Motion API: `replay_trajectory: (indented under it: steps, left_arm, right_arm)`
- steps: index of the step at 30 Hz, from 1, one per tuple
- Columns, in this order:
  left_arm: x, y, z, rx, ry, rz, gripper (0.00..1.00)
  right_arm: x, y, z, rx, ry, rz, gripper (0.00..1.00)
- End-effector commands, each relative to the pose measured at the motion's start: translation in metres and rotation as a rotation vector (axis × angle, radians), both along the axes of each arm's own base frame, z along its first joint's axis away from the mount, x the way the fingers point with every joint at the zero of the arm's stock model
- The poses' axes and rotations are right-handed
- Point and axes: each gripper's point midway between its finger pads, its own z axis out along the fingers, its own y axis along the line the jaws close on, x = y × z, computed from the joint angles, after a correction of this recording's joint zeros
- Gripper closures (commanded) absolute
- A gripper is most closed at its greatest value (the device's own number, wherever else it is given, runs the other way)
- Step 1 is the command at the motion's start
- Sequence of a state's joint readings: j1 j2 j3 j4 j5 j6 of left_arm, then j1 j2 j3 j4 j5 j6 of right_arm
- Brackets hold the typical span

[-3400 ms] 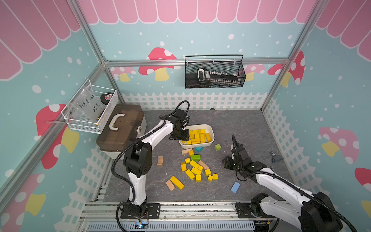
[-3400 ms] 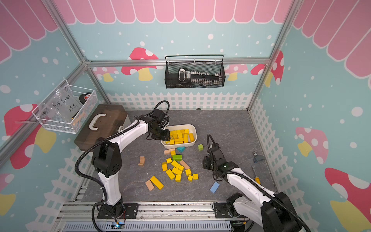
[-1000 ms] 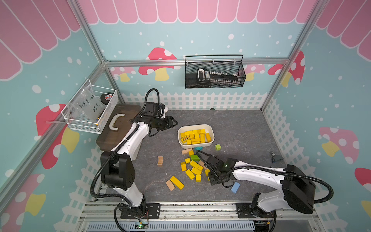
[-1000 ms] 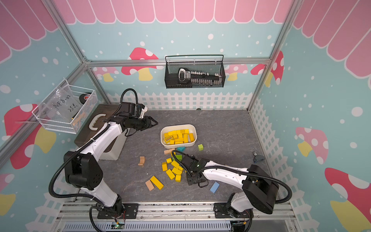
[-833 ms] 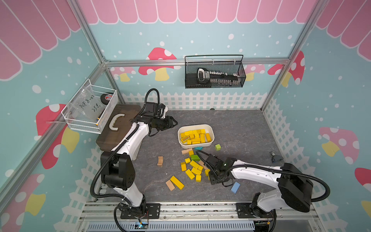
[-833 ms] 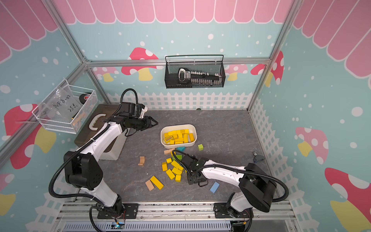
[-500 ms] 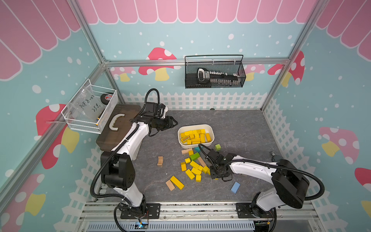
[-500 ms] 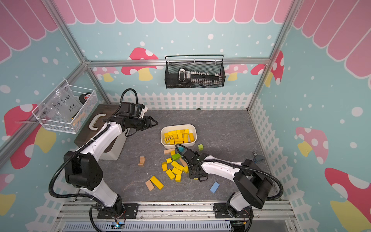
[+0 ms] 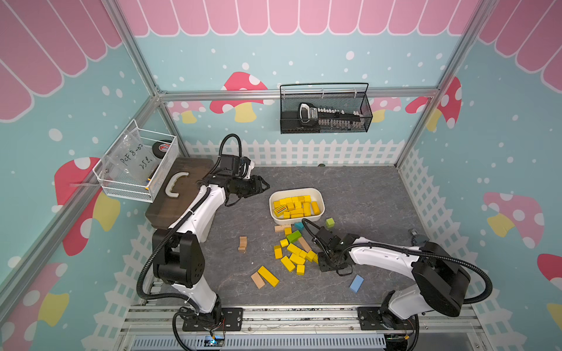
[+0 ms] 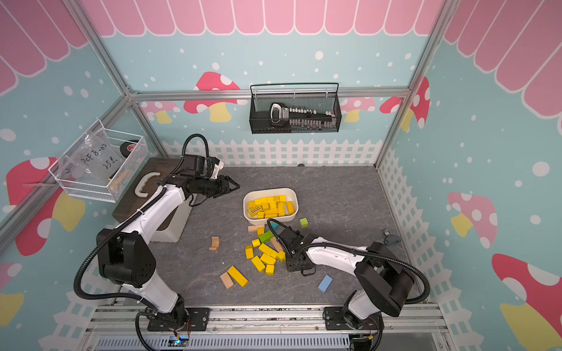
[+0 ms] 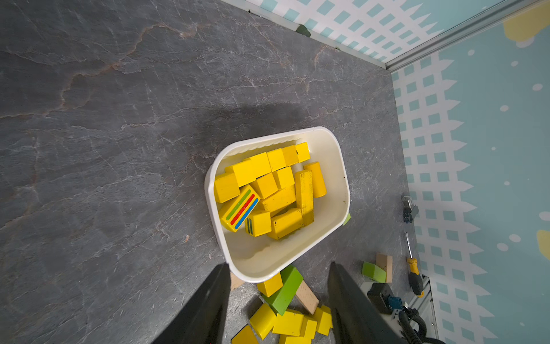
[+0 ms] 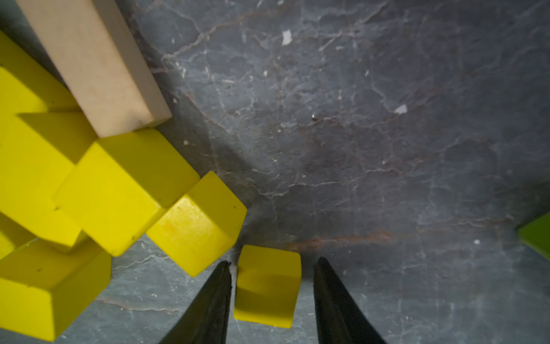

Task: Pick out the yellow building blocks
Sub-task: Pick up the building block from the center of the board.

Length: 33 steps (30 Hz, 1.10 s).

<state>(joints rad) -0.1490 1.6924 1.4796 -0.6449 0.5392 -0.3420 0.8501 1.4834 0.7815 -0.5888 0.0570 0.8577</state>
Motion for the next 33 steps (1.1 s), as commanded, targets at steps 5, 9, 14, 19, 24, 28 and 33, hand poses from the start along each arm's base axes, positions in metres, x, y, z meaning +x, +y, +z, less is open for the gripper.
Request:
replay_trajectory:
  steps: [5,9,14,19,24,28,33]
  left_arm:
    - [0.0009,0.0025,-0.0005,-0.015,0.000,0.005,0.43]
    - [0.0014,0.0023,-0.0011,-0.017,0.003,0.006,0.43]
    - [0.0014,0.0026,-0.0019,-0.016,0.004,0.006,0.43]
    - [0.0010,0.0022,-0.0026,-0.018,0.007,0.005,0.43]
    - [0.0006,0.0021,-0.0019,-0.020,0.006,0.004,0.43]
    - [0.0001,0.0012,-0.0023,-0.024,0.010,0.001,0.43]
    - [0.0002,0.0006,-0.0010,-0.027,0.007,-0.001,0.43]
  right_arm:
    - [0.0003,-0.0010,0.0048,0.017,-0.012,-0.015,0.59]
    - [-0.0008,-0.0023,0.0077,0.028,-0.022,-0.019,0.60]
    - [-0.0005,-0.0023,0.0076,0.028,-0.022,-0.020,0.60]
    - [-0.0007,-0.0022,0.0070,0.026,-0.019,-0.018,0.61]
    - [-0.0009,-0.0013,0.0012,0.015,-0.005,-0.014,0.63]
    - [0.0004,-0.0007,0.0013,0.013,-0.008,-0.012,0.65]
    - [0.0004,-0.0009,-0.0015,0.005,-0.002,-0.011,0.69]
